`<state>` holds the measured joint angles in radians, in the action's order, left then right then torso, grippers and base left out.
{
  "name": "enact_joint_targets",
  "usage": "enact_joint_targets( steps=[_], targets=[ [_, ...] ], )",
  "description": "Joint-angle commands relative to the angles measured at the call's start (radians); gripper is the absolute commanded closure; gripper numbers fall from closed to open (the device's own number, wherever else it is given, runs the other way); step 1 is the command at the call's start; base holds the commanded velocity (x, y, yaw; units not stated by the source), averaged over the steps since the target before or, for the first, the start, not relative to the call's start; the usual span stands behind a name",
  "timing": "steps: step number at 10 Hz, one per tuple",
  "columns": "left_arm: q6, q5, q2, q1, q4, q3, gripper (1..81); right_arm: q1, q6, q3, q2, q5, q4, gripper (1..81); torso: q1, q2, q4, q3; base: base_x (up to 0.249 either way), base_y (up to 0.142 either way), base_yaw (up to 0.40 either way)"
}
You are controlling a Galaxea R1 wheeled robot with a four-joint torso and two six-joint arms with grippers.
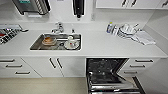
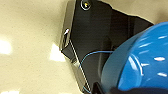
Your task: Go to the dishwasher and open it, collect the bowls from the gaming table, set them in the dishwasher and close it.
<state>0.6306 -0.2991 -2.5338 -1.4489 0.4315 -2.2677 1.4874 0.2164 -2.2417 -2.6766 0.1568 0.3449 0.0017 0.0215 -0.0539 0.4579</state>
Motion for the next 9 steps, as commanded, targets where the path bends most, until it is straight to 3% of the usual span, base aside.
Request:
enact_joint_targets(
  steps=[1, 3, 5, 7, 8, 9],
  targets=[
    [0.035, -0.025, 0.122, 0.038, 0.004, 0.048, 81.1, 0.003, 0.000, 0.007, 0.025, -0.080, -0.003, 81.1, 0.000, 0.000, 0.000, 0.000, 0.000, 0.000, 0.000],
    [0.037, -0.054, 0.174, 0.078, 0.000, 0.089, 81.1, -0.003, 0.000, 0.005, 0.025, -0.080, -0.003, 81.1, 0.000, 0.000, 0.000, 0.000, 0.000, 0.000, 0.000],
    [0.090, -0.049, 0.209, 0.141, 0.003, 0.079, 81.1, -0.006, 0.000, 0.005, 0.024, -0.079, -0.003, 81.1, 0.000, -0.001, 0.000, 0.001, 0.000, 0.000, 0.000],
    [0.118, -0.040, 0.257, 0.199, 0.007, 0.106, 81.1, -0.006, 0.000, 0.005, 0.025, -0.079, -0.004, 81.1, 0.000, -0.001, 0.000, 0.001, 0.000, 0.000, 0.000],
    [0.119, -0.014, 0.263, 0.236, 0.015, 0.123, 81.1, -0.006, 0.000, 0.004, 0.024, -0.077, -0.004, 81.1, 0.000, -0.001, 0.000, 0.001, 0.000, 0.000, 0.000],
    [0.119, 0.053, 0.250, 0.293, 0.018, 0.140, 81.1, -0.012, 0.000, 0.001, 0.021, -0.077, -0.006, 81.1, 0.000, -0.001, 0.000, 0.001, 0.000, 0.000, 0.000]
  ],
)
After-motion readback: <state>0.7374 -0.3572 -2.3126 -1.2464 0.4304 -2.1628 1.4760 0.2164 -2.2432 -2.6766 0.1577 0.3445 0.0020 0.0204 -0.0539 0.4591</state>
